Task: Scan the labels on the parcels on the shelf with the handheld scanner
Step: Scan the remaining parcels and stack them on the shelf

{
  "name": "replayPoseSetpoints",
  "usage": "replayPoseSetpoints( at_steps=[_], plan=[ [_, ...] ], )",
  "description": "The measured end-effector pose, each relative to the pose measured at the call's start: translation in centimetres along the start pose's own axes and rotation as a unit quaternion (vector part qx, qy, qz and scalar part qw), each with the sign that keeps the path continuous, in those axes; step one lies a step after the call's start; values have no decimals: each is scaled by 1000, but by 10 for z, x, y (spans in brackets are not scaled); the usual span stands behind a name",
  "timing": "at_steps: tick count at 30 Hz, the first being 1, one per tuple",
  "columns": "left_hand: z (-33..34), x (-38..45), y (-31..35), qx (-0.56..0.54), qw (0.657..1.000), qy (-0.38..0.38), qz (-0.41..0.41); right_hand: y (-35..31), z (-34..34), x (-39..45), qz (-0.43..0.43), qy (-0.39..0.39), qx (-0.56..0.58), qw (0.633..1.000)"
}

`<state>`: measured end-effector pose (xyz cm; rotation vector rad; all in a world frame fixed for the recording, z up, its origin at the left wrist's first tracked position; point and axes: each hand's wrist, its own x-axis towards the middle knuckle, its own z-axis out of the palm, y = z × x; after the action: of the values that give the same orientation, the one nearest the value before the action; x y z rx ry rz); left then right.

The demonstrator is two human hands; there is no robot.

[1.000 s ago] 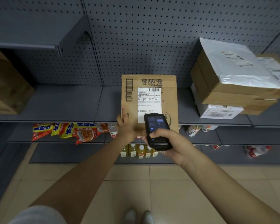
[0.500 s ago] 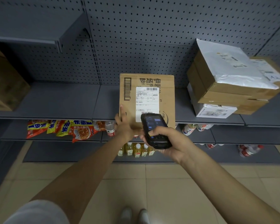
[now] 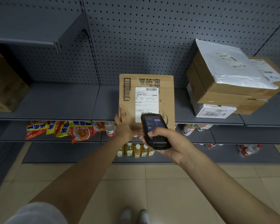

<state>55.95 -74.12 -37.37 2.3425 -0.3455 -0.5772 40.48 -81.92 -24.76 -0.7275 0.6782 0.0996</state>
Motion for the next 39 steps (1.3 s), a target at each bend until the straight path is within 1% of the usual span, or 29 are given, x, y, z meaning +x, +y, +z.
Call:
replayPoseSetpoints(
  at_steps=[5, 8, 13, 20, 28, 33, 39],
  plan=[
    [-1, 2, 2, 6, 1000, -6, -9, 2, -6, 7, -14, 3, -8, 1000],
    [-6, 7, 8, -1, 1000, -15, -20, 1, -10, 11, -41, 18, -37, 998],
    [-18, 23, 17, -31, 999, -38, 0, -11, -26, 26, -100, 106, -108, 983],
    [-33, 55, 30, -37, 997, -64, -13, -39, -45, 54, -155, 199, -181, 950],
    [-35, 82, 54, -37, 996, -75, -20, -60, -70, 86, -147, 184, -216, 947],
    [-21, 91, 77, -39, 996, -77, -20, -85, -92, 100, -142, 182, -212, 950],
    [8, 105, 113, -46, 995, -84, -16, -115, -120, 102, -158, 205, -213, 942]
  ],
)
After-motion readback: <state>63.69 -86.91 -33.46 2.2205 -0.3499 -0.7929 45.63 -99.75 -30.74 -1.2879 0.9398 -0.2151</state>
